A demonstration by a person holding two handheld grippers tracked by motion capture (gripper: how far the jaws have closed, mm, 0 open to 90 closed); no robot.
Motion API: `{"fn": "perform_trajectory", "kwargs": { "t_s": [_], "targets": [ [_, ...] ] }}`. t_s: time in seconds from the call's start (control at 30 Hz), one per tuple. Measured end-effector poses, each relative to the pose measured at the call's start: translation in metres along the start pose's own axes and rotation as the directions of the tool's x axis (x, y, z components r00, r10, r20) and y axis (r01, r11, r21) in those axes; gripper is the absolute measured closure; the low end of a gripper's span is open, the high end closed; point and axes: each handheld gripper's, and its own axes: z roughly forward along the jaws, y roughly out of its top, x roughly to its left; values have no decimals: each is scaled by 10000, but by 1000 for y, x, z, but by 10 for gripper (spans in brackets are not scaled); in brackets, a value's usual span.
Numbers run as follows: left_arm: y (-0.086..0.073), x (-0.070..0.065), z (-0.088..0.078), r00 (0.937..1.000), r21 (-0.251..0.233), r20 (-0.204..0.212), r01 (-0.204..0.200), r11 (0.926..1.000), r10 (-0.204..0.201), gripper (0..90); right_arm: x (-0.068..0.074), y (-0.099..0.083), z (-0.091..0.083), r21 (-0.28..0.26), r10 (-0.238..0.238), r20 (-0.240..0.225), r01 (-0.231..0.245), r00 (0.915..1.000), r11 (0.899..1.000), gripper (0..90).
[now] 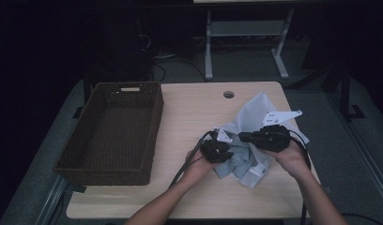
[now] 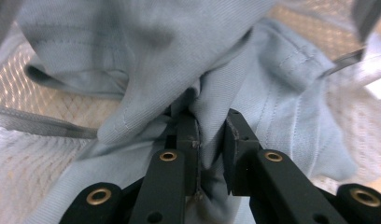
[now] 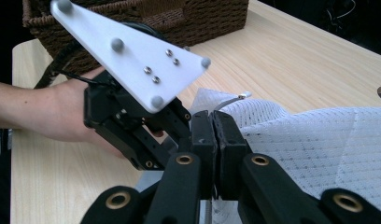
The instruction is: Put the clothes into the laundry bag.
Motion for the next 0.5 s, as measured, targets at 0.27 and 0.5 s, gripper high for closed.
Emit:
{"fn": "perform_trajectory", "kwargs": {
  "t_s": [0.27,0.5],
  "targets": [
    [14,-4,-28,9993,-1065,326,190,9941,-156,797,1,1,-1,-35,-7,5,7,10000,10000,875],
    [28,-4,-44,9984,-2132,113,562,9754,-551,797,3,4,-3,-202,-28,-41,27,10000,9998,875]
  ]
}}
